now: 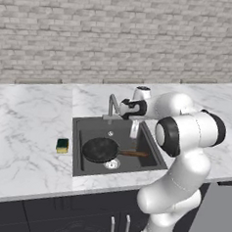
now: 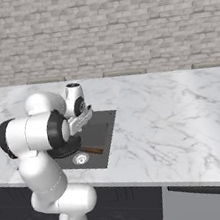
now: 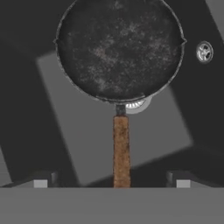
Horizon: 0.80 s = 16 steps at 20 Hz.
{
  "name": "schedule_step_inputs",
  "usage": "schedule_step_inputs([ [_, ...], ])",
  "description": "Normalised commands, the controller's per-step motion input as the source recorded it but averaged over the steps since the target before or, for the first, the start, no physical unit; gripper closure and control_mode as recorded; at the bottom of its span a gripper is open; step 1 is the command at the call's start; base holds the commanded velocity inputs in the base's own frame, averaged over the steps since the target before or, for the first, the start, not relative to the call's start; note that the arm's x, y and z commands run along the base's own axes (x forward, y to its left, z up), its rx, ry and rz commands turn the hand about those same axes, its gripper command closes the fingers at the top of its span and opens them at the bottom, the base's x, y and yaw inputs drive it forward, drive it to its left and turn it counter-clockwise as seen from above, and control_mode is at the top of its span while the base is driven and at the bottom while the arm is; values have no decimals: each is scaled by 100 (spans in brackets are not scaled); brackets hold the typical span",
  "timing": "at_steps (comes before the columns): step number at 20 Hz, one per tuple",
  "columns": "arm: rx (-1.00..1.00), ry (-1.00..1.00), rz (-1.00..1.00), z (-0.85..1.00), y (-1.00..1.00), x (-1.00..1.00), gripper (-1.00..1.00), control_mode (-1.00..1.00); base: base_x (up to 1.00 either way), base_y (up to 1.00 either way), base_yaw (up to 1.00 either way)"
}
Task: Pick the pan and sponge and place them into the sink. Then turn on the water.
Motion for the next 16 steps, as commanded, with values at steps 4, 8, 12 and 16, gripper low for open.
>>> schedule_step_inputs([
  [4,9,0,-17,17,24,-16,-100,-100,0,0,0],
  [8,7,0,-18,10,31,-16,-100,-100,0,0,0],
  [12,5,0,-14,10,44,-22,-100,-100,0,0,0],
  [16,1,0,-13,9,54,-30,-100,-100,0,0,0],
])
